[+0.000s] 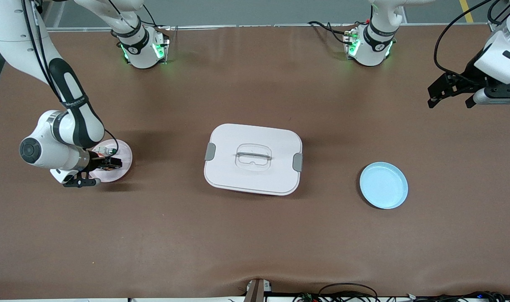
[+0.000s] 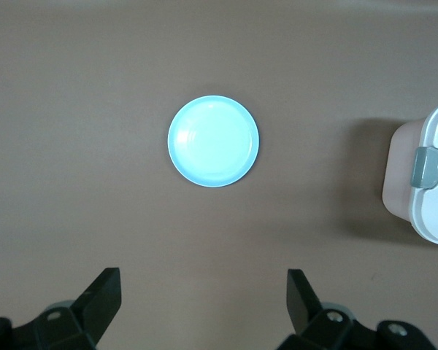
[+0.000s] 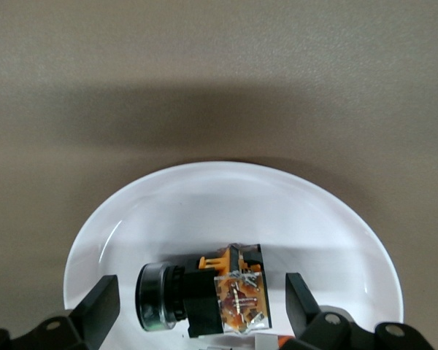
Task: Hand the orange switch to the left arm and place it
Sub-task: 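Lower the right gripper and close it on the black-orange switch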
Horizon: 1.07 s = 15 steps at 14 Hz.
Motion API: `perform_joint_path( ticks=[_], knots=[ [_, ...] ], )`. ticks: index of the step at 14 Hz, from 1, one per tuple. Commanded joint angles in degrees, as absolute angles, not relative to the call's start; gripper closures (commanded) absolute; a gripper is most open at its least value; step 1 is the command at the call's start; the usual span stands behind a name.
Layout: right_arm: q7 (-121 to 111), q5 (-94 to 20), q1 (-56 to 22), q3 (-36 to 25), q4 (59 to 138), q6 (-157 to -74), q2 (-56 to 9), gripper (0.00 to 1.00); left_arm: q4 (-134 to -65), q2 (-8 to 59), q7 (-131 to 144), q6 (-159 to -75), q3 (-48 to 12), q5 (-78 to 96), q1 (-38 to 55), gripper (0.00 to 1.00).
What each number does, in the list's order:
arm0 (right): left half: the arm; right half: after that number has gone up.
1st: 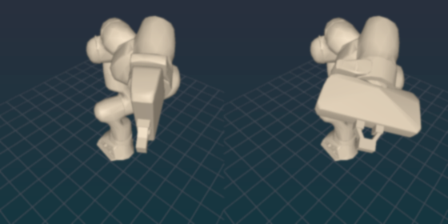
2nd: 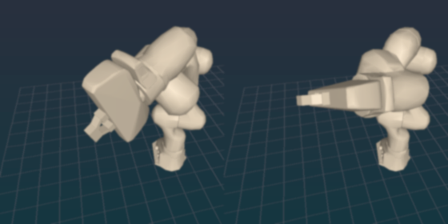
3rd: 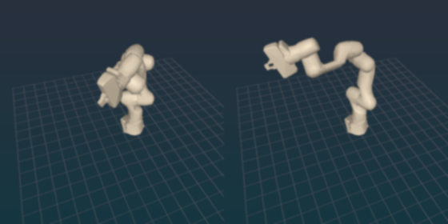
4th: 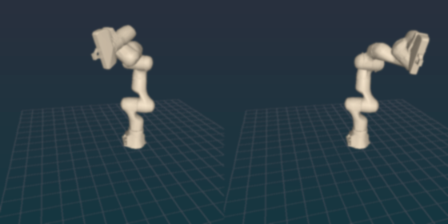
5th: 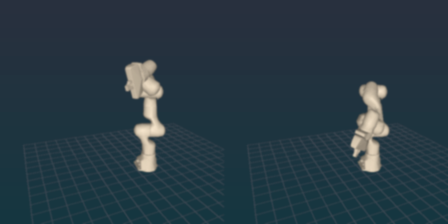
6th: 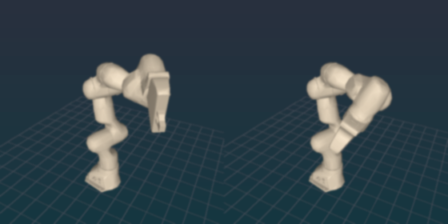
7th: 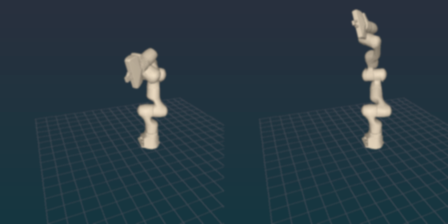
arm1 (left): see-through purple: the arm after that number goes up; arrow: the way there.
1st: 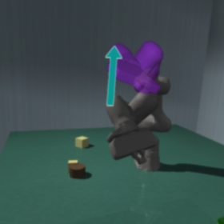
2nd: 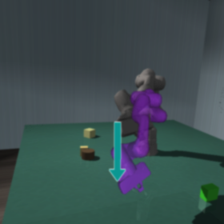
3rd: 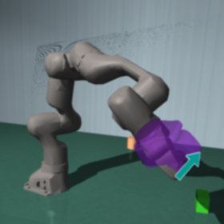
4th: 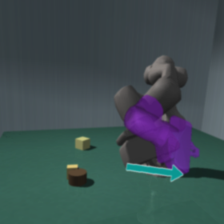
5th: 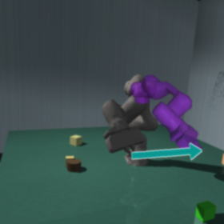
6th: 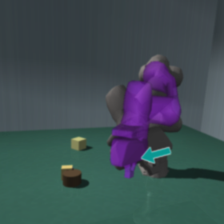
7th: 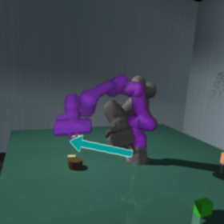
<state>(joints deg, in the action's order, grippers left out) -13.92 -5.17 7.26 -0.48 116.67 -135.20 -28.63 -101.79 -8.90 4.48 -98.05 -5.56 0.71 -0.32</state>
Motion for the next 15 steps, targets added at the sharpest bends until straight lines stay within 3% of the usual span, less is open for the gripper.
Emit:
perform_joint_path(
  ticks=[1,6,8,11,13,15],
  knots=[
    [-15.29,-4.66,6.77,-0.35,119.18,-137.46,-27.51,0.0,-100.2,-8.17,3.25,-96.86,-5.71,1.14,-0.7,0.0],
    [-16.52,-4.57,6.85,-0.35,119.27,-137.37,-27.51,0.0,-100.2,-8.09,3.25,-96.86,-5.71,1.14,-0.7,0.0],
    [-16.87,-4.57,6.86,-0.35,119.09,-136.67,-27.51,0.08,-100.2,-8.09,3.25,-96.86,-5.71,1.14,-0.62,0.0],
    [-16.61,-4.66,7.03,-0.35,118.31,-135.01,-27.42,0.38,-100.2,-8.09,3.25,-96.86,-5.71,1.14,-0.62,0.0],
    [-15.91,-4.83,7.47,-0.35,116.29,-131.68,-27.42,0.68,-100.2,-8.09,3.25,-96.86,-5.71,1.14,-0.62,0.0],
    [-15.47,-5.62,7.65,-0.35,115.05,-129.3,-27.33,0.78,-100.2,-8.09,3.25,-96.86,-5.71,1.14,-0.62,0.0]
  ],
)
